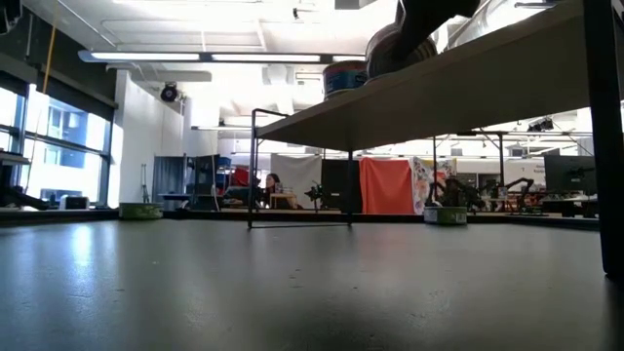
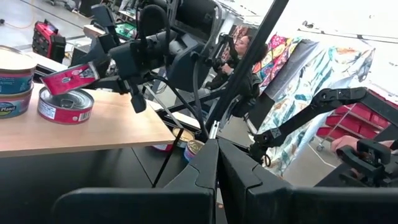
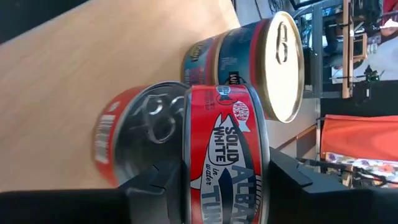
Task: Stack canned seafood by type on shelf
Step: Stack the red tuna can on top of the red tuna can on the shelf
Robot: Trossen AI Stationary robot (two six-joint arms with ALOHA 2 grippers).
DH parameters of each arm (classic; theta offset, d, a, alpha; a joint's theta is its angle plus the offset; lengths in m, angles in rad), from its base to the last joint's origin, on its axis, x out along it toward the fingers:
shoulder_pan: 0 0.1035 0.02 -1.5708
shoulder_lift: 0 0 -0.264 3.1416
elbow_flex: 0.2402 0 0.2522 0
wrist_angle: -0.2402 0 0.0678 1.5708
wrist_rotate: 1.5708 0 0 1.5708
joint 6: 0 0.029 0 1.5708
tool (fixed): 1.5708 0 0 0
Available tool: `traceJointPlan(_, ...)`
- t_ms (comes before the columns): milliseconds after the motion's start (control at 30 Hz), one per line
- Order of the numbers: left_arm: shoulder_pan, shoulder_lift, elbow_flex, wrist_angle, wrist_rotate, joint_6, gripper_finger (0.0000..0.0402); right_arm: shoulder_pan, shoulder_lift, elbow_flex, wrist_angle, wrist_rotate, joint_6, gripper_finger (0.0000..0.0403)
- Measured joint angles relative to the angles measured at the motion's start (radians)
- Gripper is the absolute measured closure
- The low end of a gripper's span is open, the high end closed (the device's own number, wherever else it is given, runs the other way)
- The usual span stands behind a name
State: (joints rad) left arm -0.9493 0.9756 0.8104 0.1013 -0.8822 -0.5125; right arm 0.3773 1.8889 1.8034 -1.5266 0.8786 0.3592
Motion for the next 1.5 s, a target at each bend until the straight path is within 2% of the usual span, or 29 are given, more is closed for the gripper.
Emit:
traceJointPlan(200,0.0,0.0,0.0,0.0,0.0,0.0,0.0402,0.0,0.001,0.0,-0.001,-0.021,0.082,0.0254)
traceJointPlan(567,0.0,0.0,0.0,-0.007,0.0,0.0,0.0401,-0.002,0.001,0.0,0.001,-0.058,0.052,0.0246)
traceJointPlan(667,0.0,0.0,0.0,-0.008,0.0,0.0,0.0401,-0.002,0.001,0.0,0.007,-0.072,0.059,0.0225)
traceJointPlan(833,0.0,0.0,0.0,-0.008,0.0,0.0,0.0401,-0.002,0.002,0.0,0.011,-0.113,0.061,0.0167)
traceJointPlan(1067,0.0,0.0,0.0,-0.008,0.0,0.0,0.0401,-0.002,0.002,0.012,0.023,-0.11,0.053,0.0101)
traceJointPlan(1167,0.0,0.0,0.0,-0.008,0.0,0.0,0.0401,-0.003,0.002,0.035,0.021,-0.117,0.046,0.0092)
traceJointPlan(1333,0.0,0.0,0.0,-0.008,0.0,-0.002,0.0401,-0.006,0.002,0.097,0.02,-0.196,0.002,0.0091)
traceJointPlan(1500,-0.001,0.0,0.0,0.01,0.047,-0.146,0.0401,0.006,0.002,0.204,0.029,-0.258,0.027,0.0091)
